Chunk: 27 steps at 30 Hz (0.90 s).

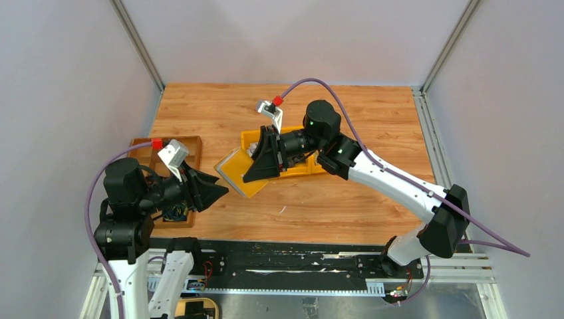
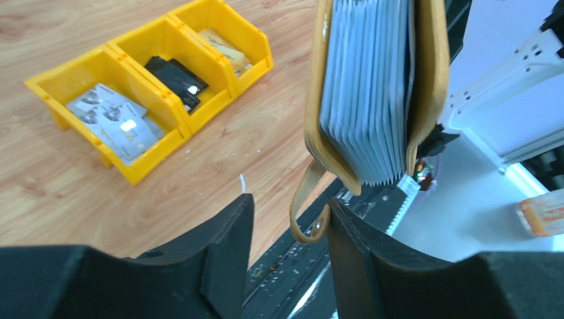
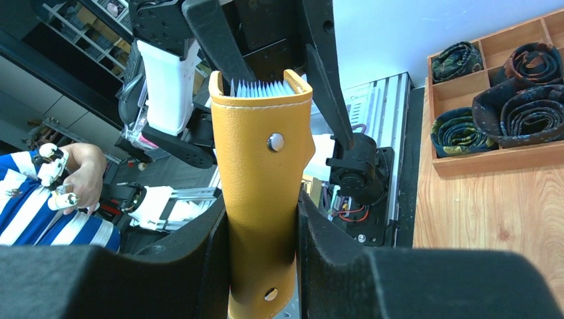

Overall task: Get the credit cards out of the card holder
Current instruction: Open the card holder.

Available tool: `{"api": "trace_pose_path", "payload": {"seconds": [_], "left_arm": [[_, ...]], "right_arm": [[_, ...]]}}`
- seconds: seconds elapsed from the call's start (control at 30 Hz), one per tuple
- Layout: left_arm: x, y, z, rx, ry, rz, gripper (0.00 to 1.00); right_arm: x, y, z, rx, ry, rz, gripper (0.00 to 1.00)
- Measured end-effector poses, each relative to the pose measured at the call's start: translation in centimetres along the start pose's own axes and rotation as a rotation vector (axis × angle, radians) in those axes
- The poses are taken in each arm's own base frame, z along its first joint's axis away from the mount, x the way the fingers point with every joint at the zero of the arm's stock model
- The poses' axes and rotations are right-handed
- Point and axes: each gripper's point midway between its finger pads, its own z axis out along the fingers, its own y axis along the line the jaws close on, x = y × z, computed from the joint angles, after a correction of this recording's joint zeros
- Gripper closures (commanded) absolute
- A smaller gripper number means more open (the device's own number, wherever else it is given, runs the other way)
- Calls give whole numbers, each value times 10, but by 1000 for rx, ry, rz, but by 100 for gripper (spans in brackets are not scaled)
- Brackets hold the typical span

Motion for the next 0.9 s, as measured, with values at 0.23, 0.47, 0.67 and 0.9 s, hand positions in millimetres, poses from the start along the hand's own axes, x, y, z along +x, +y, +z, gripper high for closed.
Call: {"api": "trace_pose_path", "payload": {"seconds": [0.23, 0.47, 0.67, 0.9], "left_arm": [[0, -5, 6, 84, 32, -42, 77], [0, -17, 6, 160, 37, -41, 79], [-1, -27, 3, 214, 28, -20, 46], [-1, -37, 0, 279, 27, -6, 86]], "right_arm": [[3, 6, 1, -29, 16, 2, 95], [3, 12, 0, -57, 25, 5, 94], [5, 14, 0, -68, 30, 7, 93], [9, 14, 1, -85, 48, 35, 93]]}}
